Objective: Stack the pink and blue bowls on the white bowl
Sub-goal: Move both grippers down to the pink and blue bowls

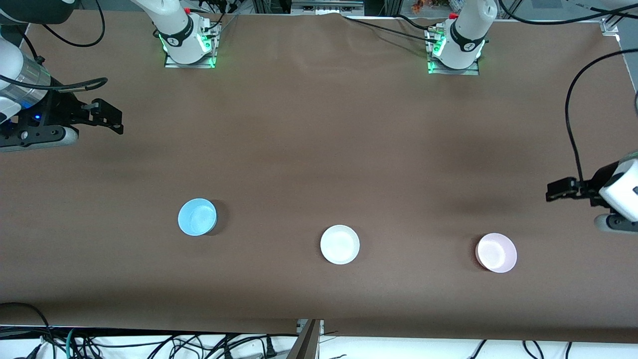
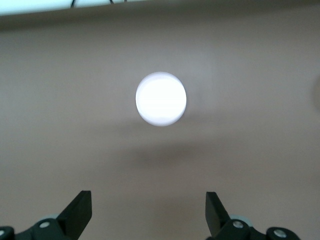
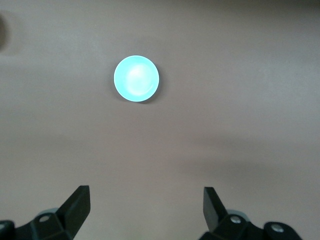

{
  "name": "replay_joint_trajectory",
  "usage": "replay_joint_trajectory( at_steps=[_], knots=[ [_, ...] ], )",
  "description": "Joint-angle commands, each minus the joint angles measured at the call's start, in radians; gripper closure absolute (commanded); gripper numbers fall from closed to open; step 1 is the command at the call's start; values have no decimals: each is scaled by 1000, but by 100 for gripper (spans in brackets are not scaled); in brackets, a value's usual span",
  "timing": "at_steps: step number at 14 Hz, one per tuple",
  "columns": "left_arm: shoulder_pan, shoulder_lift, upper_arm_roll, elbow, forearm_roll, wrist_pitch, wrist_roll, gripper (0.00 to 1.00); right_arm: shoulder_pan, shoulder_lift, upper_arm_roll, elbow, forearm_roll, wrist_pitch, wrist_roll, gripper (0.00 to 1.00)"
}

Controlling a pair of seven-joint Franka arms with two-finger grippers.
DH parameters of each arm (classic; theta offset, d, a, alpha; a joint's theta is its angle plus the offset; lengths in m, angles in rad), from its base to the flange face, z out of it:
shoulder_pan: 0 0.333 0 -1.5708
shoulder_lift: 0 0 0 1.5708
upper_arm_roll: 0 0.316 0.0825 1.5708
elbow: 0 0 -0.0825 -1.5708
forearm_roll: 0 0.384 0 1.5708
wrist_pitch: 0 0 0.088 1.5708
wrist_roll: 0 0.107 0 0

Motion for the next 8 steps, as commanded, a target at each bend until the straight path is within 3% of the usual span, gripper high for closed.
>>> replay_joint_trajectory(
  at_steps=[1,8],
  knots=[
    [3,115,0,-16,-19,175,28,0,-5,8,3,11,-10,7,-1,0],
    [63,324,0,-16,-108,412,99,0,-7,51,4,6,-6,4,-9,0]
  ],
)
